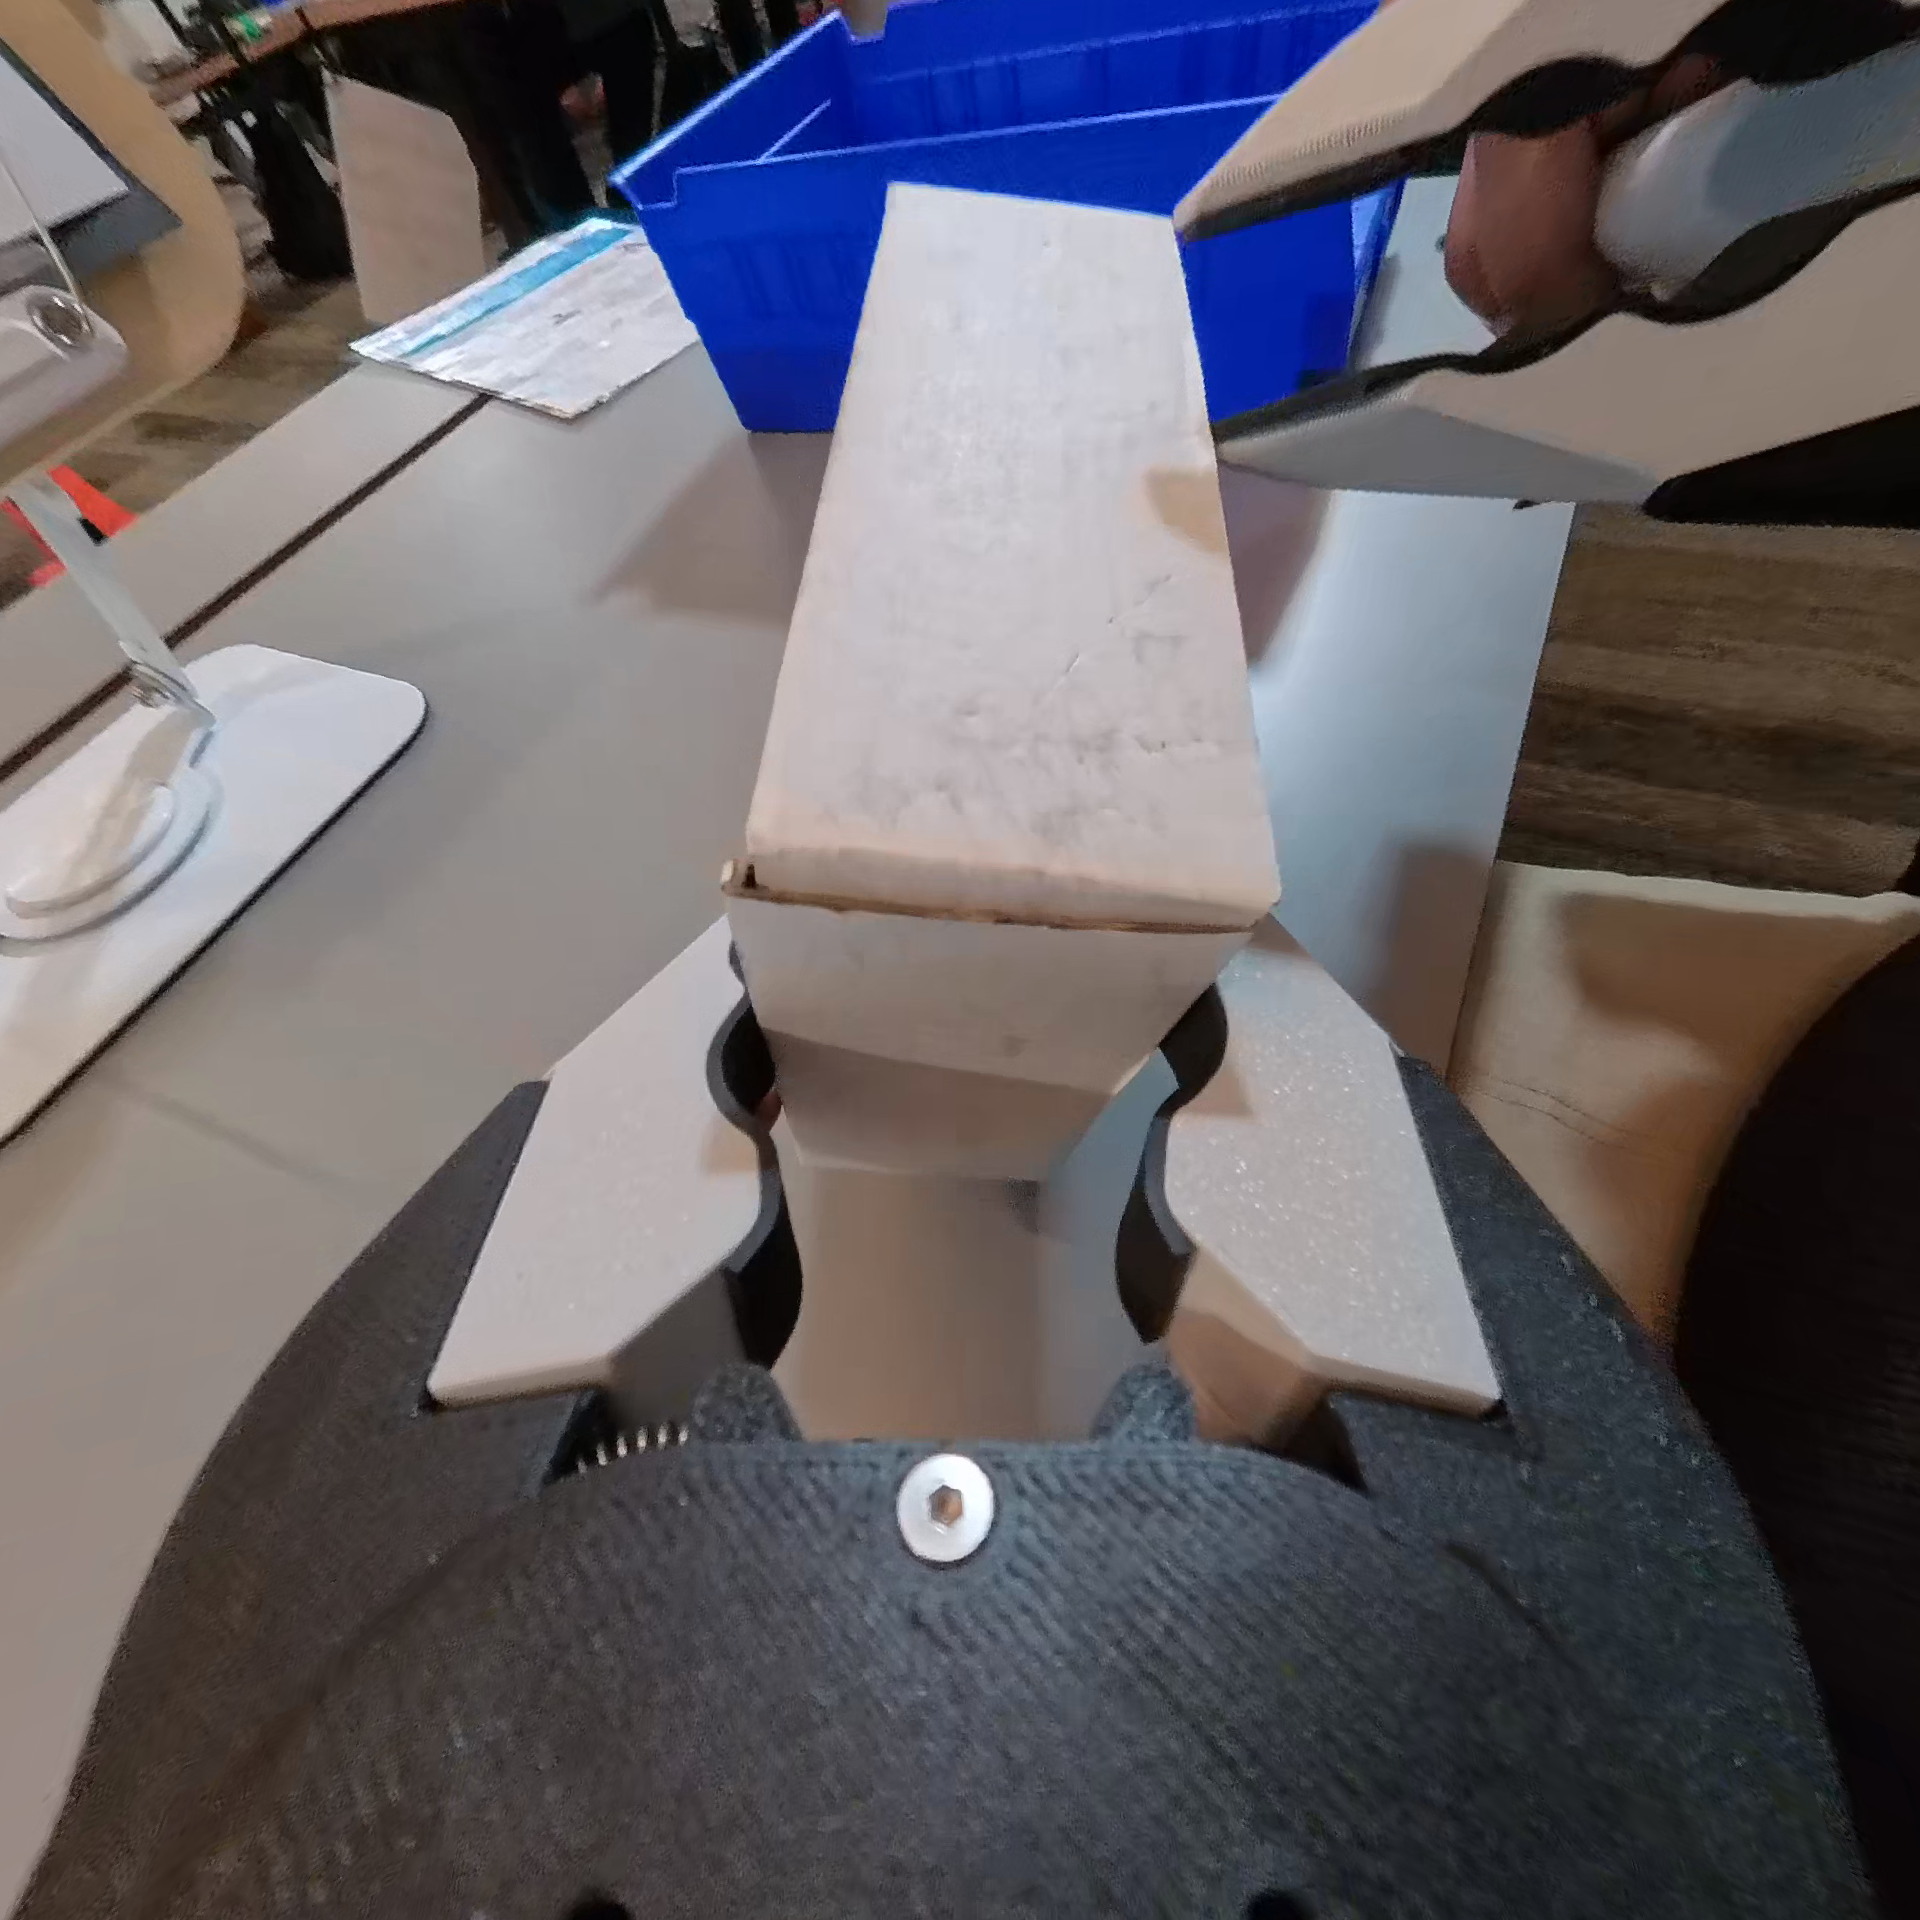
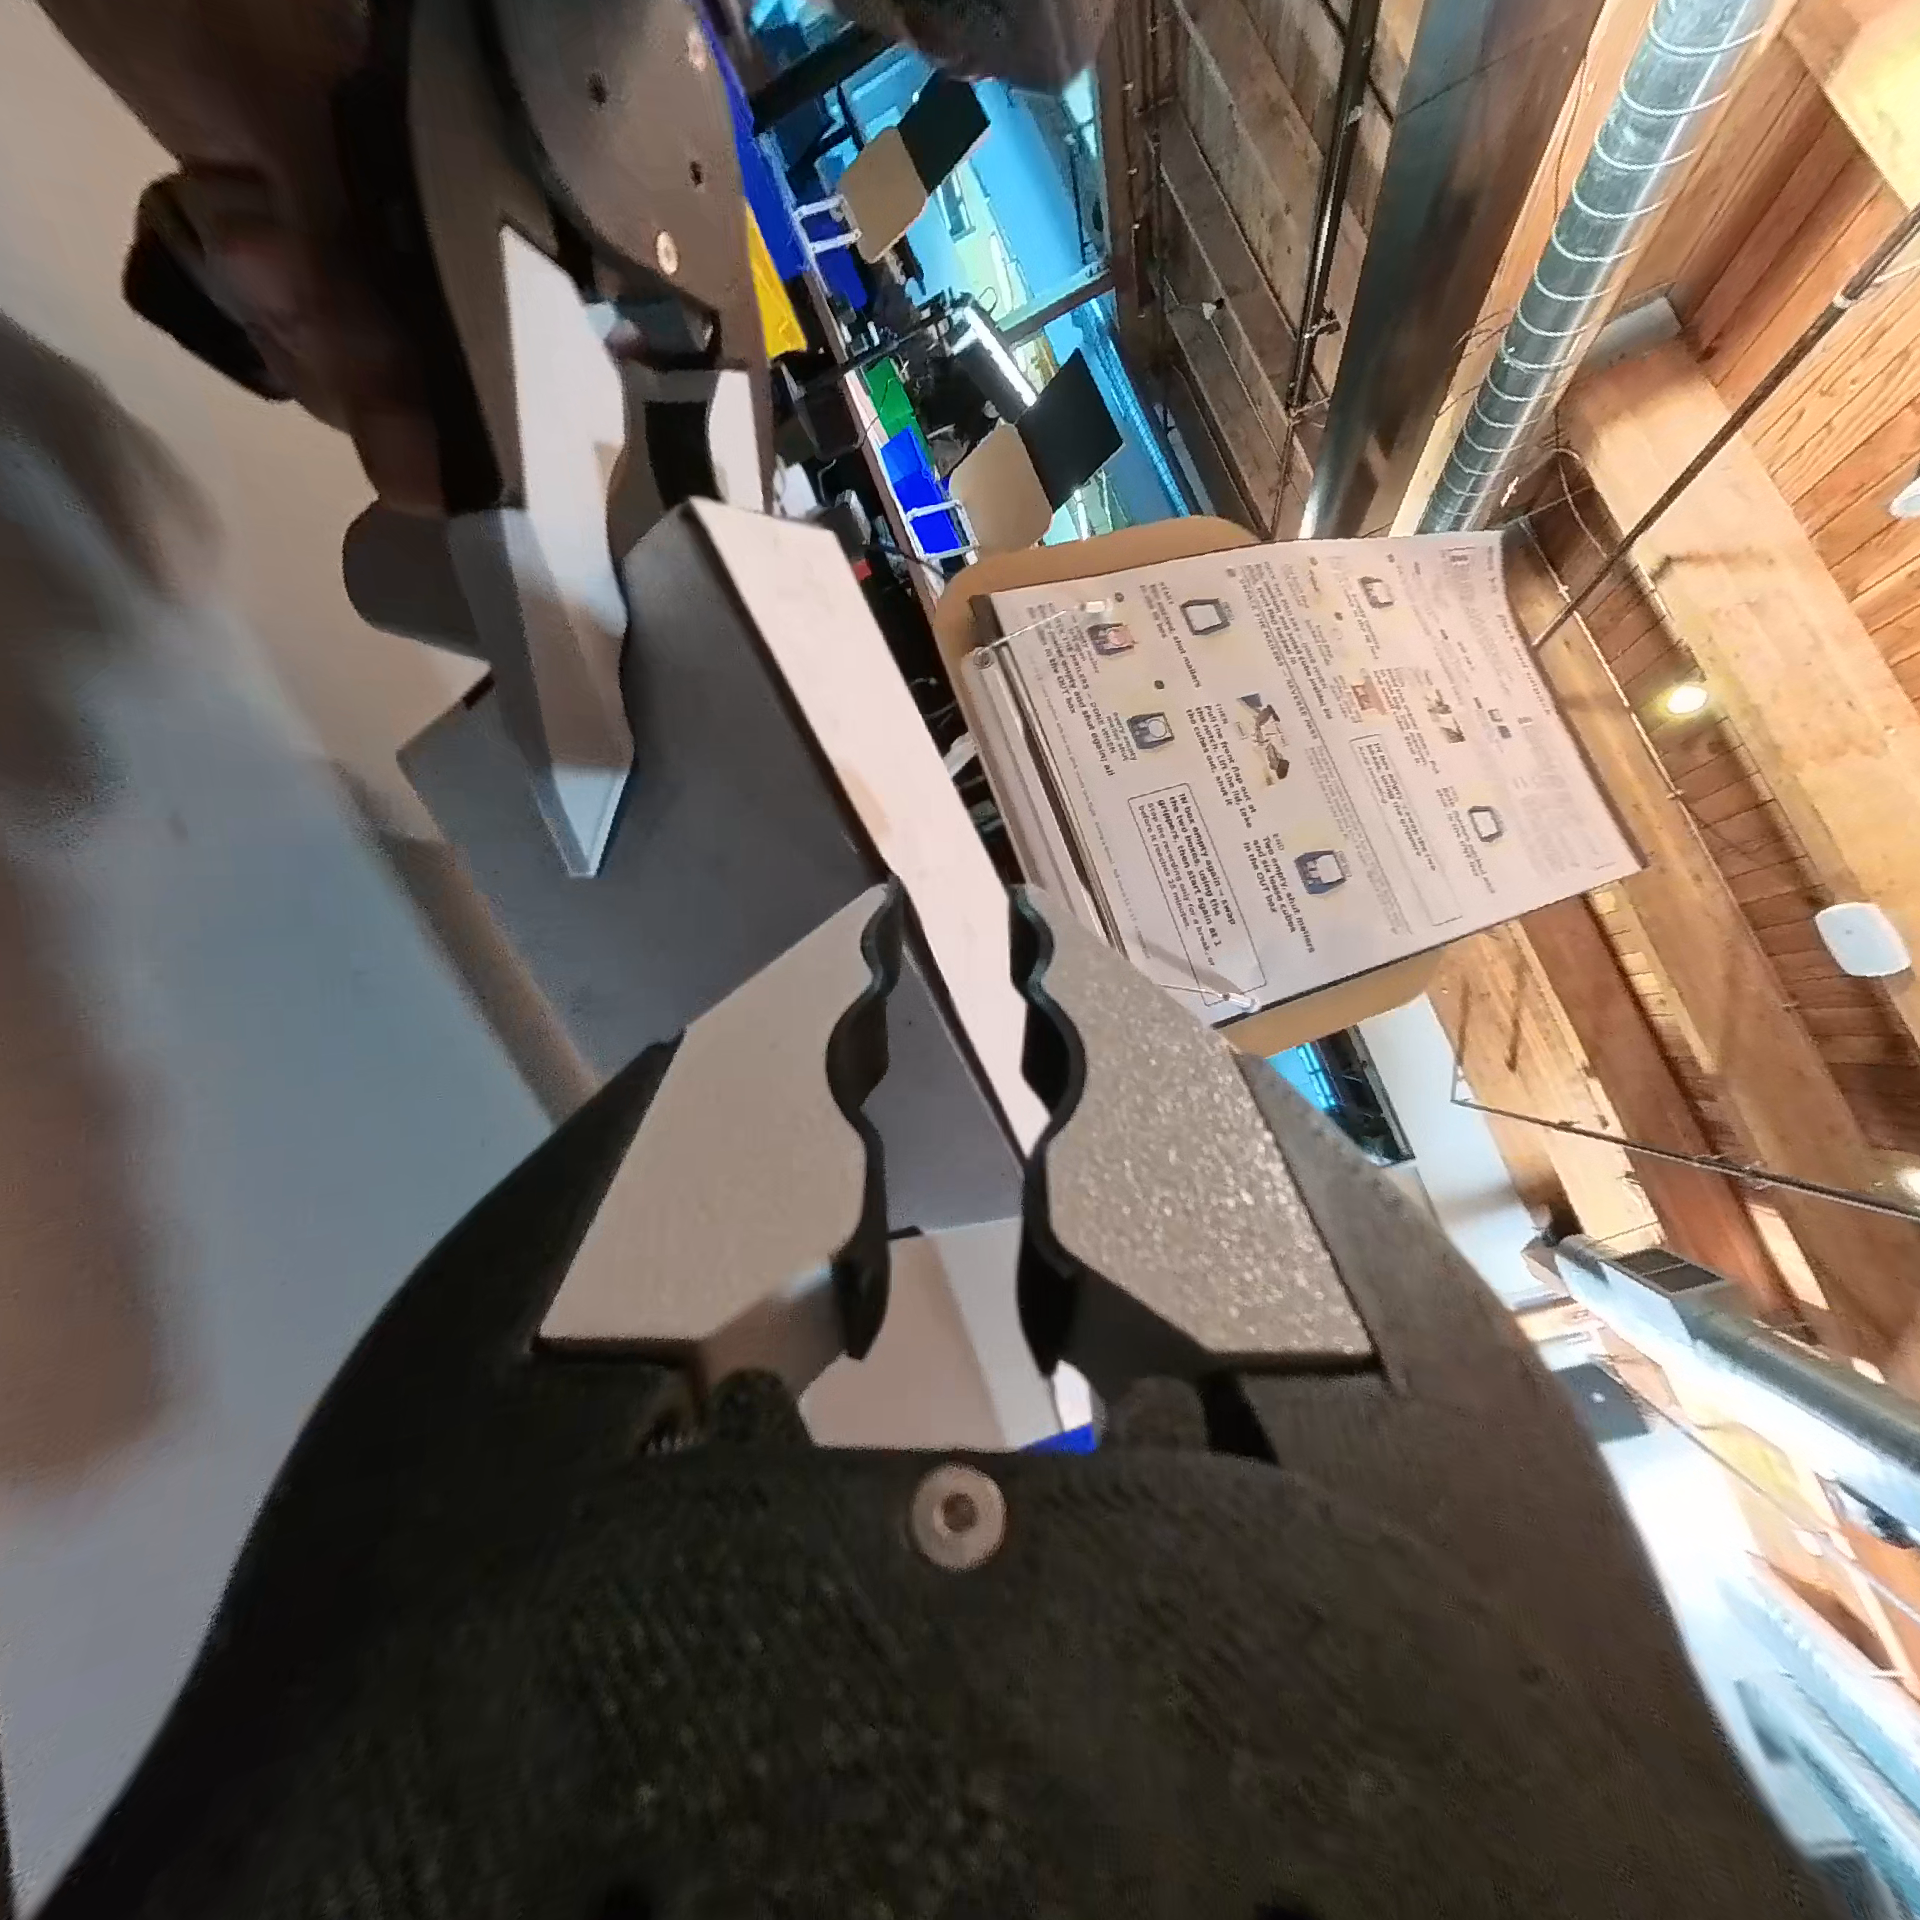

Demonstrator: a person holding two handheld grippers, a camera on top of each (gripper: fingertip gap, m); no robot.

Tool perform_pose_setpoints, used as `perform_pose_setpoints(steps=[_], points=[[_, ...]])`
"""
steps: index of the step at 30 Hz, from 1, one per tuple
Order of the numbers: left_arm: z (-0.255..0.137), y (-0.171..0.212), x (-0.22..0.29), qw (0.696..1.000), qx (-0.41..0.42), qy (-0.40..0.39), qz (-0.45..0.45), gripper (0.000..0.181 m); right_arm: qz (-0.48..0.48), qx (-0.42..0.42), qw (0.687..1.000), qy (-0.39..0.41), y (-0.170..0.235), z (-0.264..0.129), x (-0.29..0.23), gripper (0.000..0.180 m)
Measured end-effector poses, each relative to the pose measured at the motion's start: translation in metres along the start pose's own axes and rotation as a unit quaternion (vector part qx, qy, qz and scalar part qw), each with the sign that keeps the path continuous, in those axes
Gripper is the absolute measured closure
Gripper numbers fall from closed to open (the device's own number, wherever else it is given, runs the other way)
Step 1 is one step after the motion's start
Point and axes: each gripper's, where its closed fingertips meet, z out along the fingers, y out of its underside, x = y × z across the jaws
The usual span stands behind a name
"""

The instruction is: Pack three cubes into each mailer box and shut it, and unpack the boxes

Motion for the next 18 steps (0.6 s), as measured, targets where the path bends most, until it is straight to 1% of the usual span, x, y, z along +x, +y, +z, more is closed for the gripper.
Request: perform_pose_setpoints(steps=[1,3,5,7,9,11,15,18], points=[[0.000,0.001,0.001,1.000,-0.003,0.006,-0.008,0.106,-0.006,-0.004,1.000,-0.002,0.001,0.001,-0.002,0.161],[0.001,0.004,0.001,1.000,-0.008,0.013,-0.017,0.106,0.000,-0.008,1.000,-0.008,0.004,0.001,-0.003,0.160],[0.001,0.005,0.000,1.000,-0.014,0.004,-0.006,0.106,-0.011,-0.014,1.000,-0.015,0.006,0.002,-0.005,0.158],[0.001,0.005,-0.002,1.000,-0.018,-0.006,0.003,0.107,-0.066,-0.029,0.997,-0.022,0.010,0.002,-0.011,0.159],[0.001,0.004,-0.001,1.000,-0.018,-0.006,0.002,0.106,-0.131,-0.035,0.991,-0.018,0.009,0.002,-0.015,0.166],[0.000,0.005,-0.002,1.000,-0.022,-0.009,0.007,0.106,-0.162,-0.044,0.986,-0.018,0.009,0.003,-0.018,0.169],[0.001,0.010,-0.002,0.998,-0.043,-0.023,0.044,0.107,-0.139,-0.045,0.989,-0.029,0.011,0.003,-0.021,0.168],[0.001,0.010,-0.001,0.998,-0.042,-0.018,0.036,0.107,-0.074,-0.040,0.996,-0.036,0.012,0.004,-0.019,0.170]])
